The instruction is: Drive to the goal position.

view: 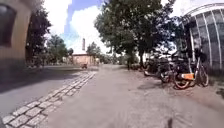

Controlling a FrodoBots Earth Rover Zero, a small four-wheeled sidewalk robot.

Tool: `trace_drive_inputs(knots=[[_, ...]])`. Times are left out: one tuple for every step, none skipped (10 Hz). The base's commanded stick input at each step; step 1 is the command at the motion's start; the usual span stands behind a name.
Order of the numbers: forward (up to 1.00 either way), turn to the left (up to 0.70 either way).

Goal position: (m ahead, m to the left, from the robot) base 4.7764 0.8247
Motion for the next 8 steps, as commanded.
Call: trace_drive_inputs(knots=[[0.85,-0.21],[0.85,-0.18],[0.85,-0.14],[0.85,-0.1],[0.85,-0.07],[0.85,-0.03],[0.85,0.01],[0.85,-0.15]])
